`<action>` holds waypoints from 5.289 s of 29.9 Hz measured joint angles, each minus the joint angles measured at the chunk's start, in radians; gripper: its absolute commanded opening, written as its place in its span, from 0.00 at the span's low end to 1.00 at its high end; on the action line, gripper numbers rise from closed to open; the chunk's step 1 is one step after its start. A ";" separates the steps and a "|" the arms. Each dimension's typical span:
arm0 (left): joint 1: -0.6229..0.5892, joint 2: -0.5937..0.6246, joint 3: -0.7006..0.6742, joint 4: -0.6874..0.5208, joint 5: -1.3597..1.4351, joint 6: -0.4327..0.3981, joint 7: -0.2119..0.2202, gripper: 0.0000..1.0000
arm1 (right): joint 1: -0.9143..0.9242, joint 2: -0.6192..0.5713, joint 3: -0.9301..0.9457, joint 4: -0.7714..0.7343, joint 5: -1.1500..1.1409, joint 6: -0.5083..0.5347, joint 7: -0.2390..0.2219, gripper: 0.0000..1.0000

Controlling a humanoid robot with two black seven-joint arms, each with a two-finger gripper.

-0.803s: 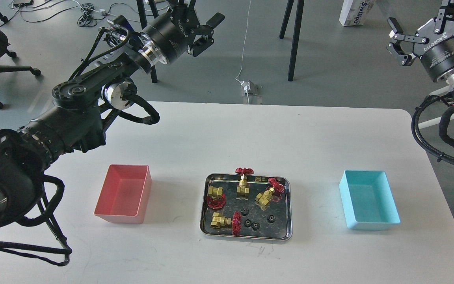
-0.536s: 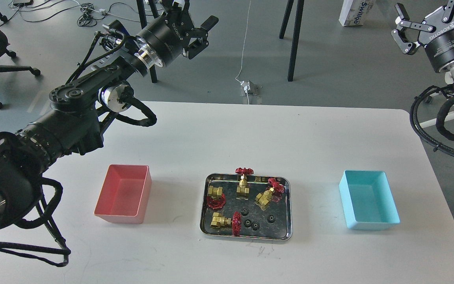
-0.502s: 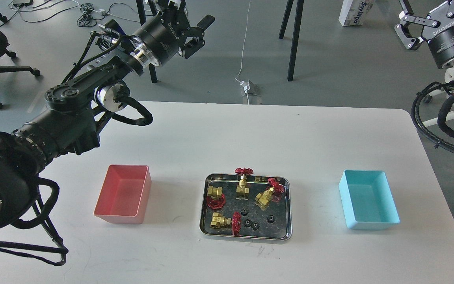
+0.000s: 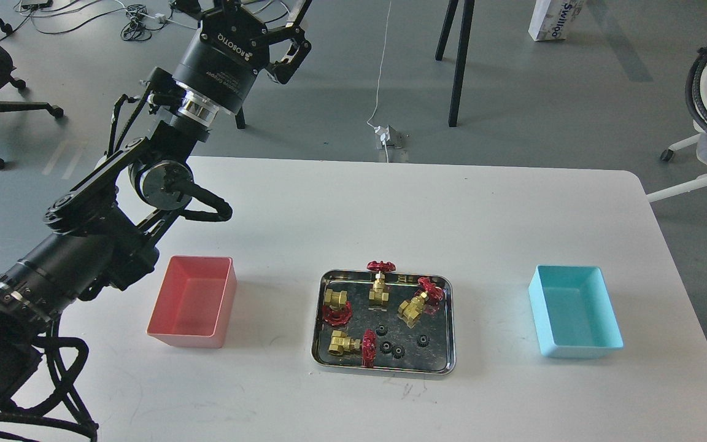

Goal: Place valve in pink box and gear in blue box
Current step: 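Move the left gripper down over the pink box toward the tray, then reach the left gripper into the tray and grasp a brass valve, then lift the valve and carry it with the left gripper over the pink box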

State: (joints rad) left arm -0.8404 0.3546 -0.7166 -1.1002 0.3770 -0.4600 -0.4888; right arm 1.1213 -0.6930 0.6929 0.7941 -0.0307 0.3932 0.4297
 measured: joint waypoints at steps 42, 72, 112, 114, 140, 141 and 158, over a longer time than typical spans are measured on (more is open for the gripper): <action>-0.402 -0.024 1.726 0.010 0.726 0.949 0.000 0.88 | -0.033 0.080 -0.001 -0.039 0.112 -0.220 -0.195 0.99; -0.335 -0.146 1.664 0.121 0.711 0.949 0.000 0.88 | -0.072 0.076 0.001 -0.037 0.114 -0.224 -0.212 0.99; -0.274 -0.183 1.667 0.206 0.708 0.949 0.000 0.60 | -0.104 0.069 0.002 -0.027 0.115 -0.238 -0.210 0.99; -0.264 -0.184 1.666 0.219 0.708 0.949 0.000 0.59 | -0.104 0.069 0.002 -0.027 0.115 -0.238 -0.210 0.99; -0.275 -0.180 1.650 0.196 0.713 0.949 0.000 0.12 | -0.118 0.064 0.005 -0.027 0.115 -0.238 -0.210 0.99; -0.281 -0.176 1.638 0.182 0.713 0.949 0.000 0.12 | -0.118 0.064 0.005 -0.027 0.115 -0.238 -0.210 0.99; -0.391 0.159 1.421 -0.099 0.726 0.949 0.000 0.13 | -0.066 0.047 0.005 0.115 0.117 -0.270 -0.212 0.99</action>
State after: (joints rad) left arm -1.2319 0.5137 0.7039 -1.1992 1.1026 0.4886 -0.4886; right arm 1.0550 -0.6459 0.6979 0.9094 0.0861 0.1232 0.2177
